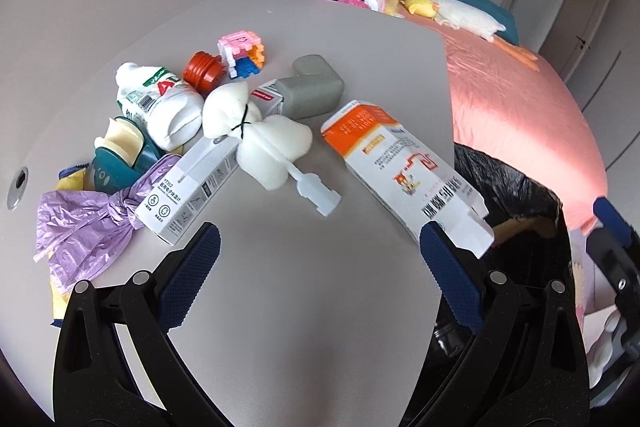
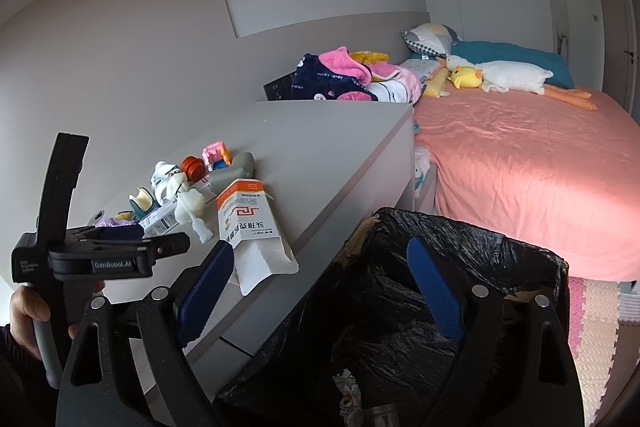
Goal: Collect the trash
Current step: 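Grasp the white foam figure with the left gripper while the right grasps the medicine box, then carry both items over the black trash bag and open both grippers, then move both grippers back over the desk toward the remaining items, then grasp the white thermometer box with the left gripper and lift it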
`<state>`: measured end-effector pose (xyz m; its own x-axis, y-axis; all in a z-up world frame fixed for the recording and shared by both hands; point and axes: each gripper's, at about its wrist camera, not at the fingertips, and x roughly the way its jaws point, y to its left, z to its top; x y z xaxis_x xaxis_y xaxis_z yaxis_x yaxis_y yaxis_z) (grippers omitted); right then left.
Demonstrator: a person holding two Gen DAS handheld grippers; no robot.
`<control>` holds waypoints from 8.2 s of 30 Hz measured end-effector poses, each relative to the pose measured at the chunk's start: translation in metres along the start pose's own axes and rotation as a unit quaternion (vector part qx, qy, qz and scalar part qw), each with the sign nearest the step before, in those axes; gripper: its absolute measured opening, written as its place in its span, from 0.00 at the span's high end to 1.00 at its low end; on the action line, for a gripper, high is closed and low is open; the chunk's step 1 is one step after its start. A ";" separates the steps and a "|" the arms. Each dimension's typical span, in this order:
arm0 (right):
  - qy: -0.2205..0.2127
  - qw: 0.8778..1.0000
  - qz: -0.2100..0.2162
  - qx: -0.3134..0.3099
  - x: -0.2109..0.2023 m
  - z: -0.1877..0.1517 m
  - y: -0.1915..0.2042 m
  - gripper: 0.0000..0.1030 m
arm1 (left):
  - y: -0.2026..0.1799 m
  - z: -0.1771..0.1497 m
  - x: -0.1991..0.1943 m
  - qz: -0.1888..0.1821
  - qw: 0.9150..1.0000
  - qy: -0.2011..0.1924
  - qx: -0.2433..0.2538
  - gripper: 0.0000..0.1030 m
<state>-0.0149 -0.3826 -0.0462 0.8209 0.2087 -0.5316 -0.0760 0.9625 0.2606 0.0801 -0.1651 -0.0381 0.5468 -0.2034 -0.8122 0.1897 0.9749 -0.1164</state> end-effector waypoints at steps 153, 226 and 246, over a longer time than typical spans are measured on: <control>0.011 0.995 -0.079 0.066 -0.024 -0.001 -0.039 0.19 | -0.097 -0.039 -0.007 -0.122 0.983 0.025 0.135 0.06; 0.068 0.997 0.033 -0.006 0.137 0.048 0.054 0.19 | 0.056 0.067 0.081 0.022 0.993 0.001 0.118 0.70; 0.130 0.988 0.060 -0.054 0.212 0.065 0.105 0.19 | 0.075 0.093 0.038 0.022 0.992 -0.071 0.101 0.74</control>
<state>0.1882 -0.2487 -0.0793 0.6301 0.3473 -0.6945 -0.2363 0.9377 0.2546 0.1906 -0.1077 -0.0244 0.6645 -0.1851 -0.7240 0.3148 0.9480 0.0464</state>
